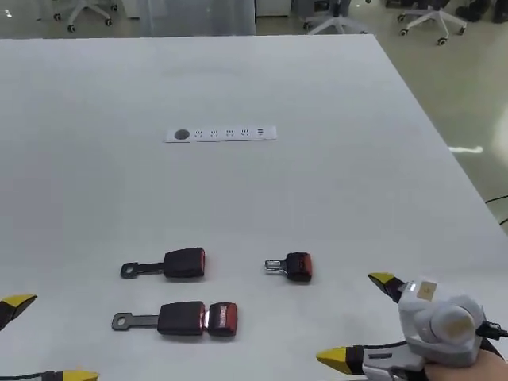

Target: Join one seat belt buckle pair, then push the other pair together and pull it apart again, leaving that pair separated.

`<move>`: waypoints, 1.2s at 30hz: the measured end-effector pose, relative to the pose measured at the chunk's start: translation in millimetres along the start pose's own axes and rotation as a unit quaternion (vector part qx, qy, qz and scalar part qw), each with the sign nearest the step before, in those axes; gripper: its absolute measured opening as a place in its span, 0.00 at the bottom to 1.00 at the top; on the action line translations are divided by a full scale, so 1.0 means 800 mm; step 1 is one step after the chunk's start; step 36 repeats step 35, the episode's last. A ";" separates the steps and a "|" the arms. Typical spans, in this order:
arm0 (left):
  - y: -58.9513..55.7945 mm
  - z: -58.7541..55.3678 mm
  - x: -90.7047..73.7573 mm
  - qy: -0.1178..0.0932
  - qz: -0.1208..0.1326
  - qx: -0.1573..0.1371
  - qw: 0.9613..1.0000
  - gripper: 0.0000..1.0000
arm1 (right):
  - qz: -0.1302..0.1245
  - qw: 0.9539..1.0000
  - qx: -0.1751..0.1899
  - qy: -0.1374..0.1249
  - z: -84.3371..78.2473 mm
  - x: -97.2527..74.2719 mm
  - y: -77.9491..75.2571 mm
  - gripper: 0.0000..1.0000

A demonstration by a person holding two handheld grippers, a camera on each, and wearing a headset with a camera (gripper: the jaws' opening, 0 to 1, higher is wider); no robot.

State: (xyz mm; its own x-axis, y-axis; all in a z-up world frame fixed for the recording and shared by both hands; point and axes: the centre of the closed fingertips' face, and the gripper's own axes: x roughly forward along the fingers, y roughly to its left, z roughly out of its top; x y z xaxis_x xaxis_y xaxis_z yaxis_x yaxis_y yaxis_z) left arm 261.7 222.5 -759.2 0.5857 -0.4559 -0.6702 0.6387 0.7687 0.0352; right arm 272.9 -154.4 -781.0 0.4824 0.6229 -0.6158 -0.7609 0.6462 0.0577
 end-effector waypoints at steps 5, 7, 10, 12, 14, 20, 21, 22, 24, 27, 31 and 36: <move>0.005 0.000 -0.003 -0.008 0.012 -0.011 1.000 1.00 | -0.011 1.000 0.003 -0.007 0.003 -0.003 -0.007 1.00; 0.004 0.001 -0.003 -0.012 0.012 -0.012 1.000 1.00 | -0.012 1.000 0.002 -0.006 0.003 -0.004 -0.007 1.00; 0.001 0.007 -0.004 -0.028 0.009 -0.005 1.000 1.00 | -0.013 1.000 0.006 -0.010 0.006 -0.004 -0.008 1.00; 0.000 0.008 -0.004 -0.030 0.008 -0.006 0.999 1.00 | -0.015 1.000 0.004 -0.012 0.007 -0.004 -0.008 1.00; -0.001 0.005 -0.004 -0.028 0.006 -0.006 1.000 1.00 | -0.015 1.000 0.001 -0.008 0.006 -0.003 -0.007 1.00; 0.000 0.001 -0.007 -0.023 0.007 -0.002 1.000 1.00 | -0.012 1.000 0.012 -0.002 0.002 0.000 -0.006 1.00; 0.001 0.001 -0.007 -0.023 0.008 0.000 1.000 1.00 | -0.014 1.000 0.017 -0.005 0.002 -0.001 -0.009 1.00; 0.001 0.002 -0.007 -0.024 0.009 0.004 1.000 1.00 | -0.019 0.999 0.027 -0.013 0.005 -0.004 -0.013 1.00; 0.002 0.003 -0.006 -0.029 0.008 -0.001 1.000 1.00 | -0.024 0.999 0.033 -0.016 0.005 -0.007 -0.017 1.00; 0.005 0.000 -0.006 -0.025 0.008 -0.011 1.000 1.00 | -0.022 1.000 0.015 -0.010 0.003 -0.009 -0.016 1.00; 0.005 0.001 -0.006 -0.027 0.007 -0.012 1.000 1.00 | -0.023 0.999 0.018 -0.022 0.015 -0.015 -0.016 1.00; 0.000 -0.002 -0.004 -0.021 -0.001 -0.004 1.000 1.00 | -0.023 0.999 0.020 -0.021 0.014 -0.011 -0.015 0.99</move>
